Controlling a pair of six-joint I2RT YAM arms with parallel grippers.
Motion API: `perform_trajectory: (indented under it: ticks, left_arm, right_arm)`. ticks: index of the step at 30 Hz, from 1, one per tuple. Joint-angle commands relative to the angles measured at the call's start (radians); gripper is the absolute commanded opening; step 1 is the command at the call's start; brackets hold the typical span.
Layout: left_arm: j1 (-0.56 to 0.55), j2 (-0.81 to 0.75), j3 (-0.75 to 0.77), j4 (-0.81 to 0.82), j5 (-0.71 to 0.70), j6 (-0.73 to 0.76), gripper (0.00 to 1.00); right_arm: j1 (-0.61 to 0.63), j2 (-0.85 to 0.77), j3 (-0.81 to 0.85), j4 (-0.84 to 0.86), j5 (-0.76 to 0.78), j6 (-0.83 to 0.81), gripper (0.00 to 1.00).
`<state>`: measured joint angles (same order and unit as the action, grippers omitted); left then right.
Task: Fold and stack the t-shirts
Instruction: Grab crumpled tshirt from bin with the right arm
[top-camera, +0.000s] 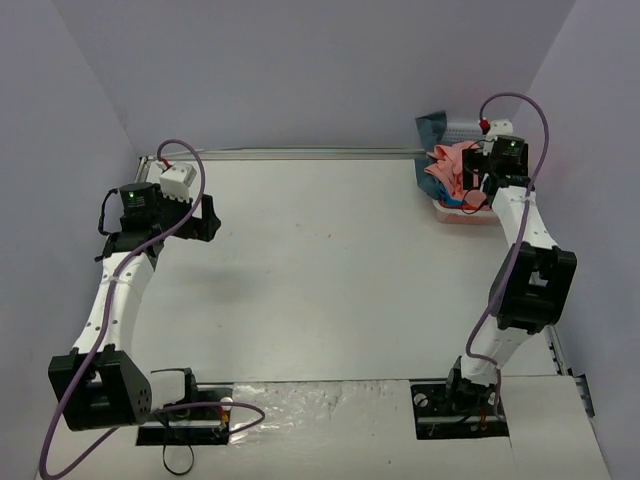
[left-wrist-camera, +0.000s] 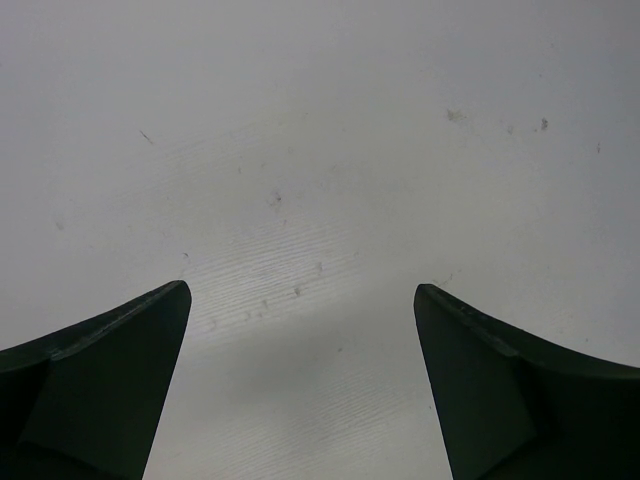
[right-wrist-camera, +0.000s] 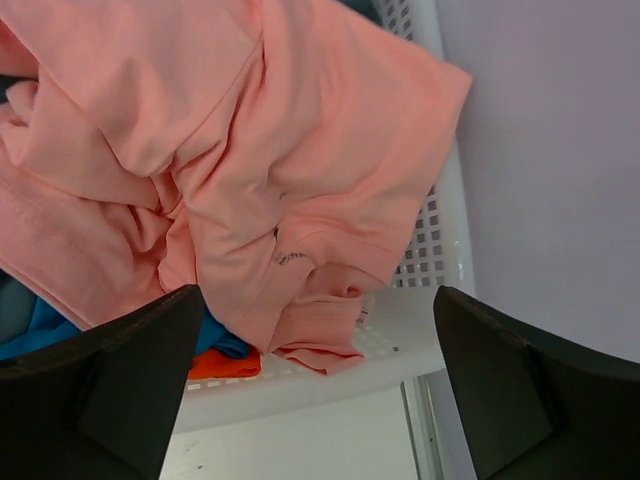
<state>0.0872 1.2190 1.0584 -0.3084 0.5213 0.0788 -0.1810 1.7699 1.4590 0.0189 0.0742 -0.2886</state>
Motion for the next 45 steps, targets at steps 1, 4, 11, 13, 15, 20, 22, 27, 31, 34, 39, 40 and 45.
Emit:
perform_trajectory:
  ticks: [1,4,11,13,15,20,22,27,31,34,39,40,45]
  left_arm:
    - [0.008,-0.016,0.020,0.011,0.016,0.021,0.94]
    - [0.008,-0.006,0.026,-0.001,0.020,0.018,0.94]
    - [0.008,0.011,0.035,-0.014,0.026,0.027,0.94]
    - [0.008,0.014,0.034,-0.014,0.023,0.027,0.94]
    - [0.008,0.014,0.034,-0.012,0.023,0.029,0.94]
    - [0.008,0.016,0.031,-0.006,0.026,0.026,0.94]
    - [0.008,0.017,0.032,-0.005,0.029,0.022,0.94]
    - [0.006,0.019,0.035,-0.006,0.052,0.016,0.94]
    - [0.006,0.013,0.035,-0.008,0.068,0.012,0.94]
    - [0.006,0.007,0.035,-0.006,0.077,0.009,0.94]
    - [0.006,-0.015,0.029,-0.009,0.077,0.009,0.94]
    - [0.006,-0.018,0.029,-0.008,0.077,0.009,0.94]
    - [0.006,-0.016,0.023,0.003,0.080,-0.002,0.94]
  right_arm:
    - [0.009,0.052,0.032,0.000,-0.007,0.009,0.95]
    - [0.014,0.108,0.041,-0.010,-0.019,0.016,0.93]
    - [0.023,0.221,0.090,-0.046,0.013,0.019,0.61]
    - [0.026,0.223,0.090,-0.046,0.028,0.019,0.05]
    - [0.025,0.215,0.081,-0.046,0.033,0.022,0.00]
    - [0.038,0.114,0.017,-0.053,0.003,0.025,0.00]
    - [0.049,0.056,-0.017,-0.059,0.007,0.026,0.00]
    - [0.058,-0.072,-0.040,-0.097,0.012,0.048,0.00]
    - [0.061,-0.154,-0.020,-0.135,0.024,0.049,0.00]
    - [0.060,-0.174,0.006,-0.160,0.050,0.042,0.00]
    - [0.060,-0.202,0.032,-0.181,0.079,0.023,0.00]
    - [0.060,-0.210,0.038,-0.186,0.078,0.023,0.00]
    - [0.071,-0.260,0.104,-0.241,0.052,0.035,0.00]
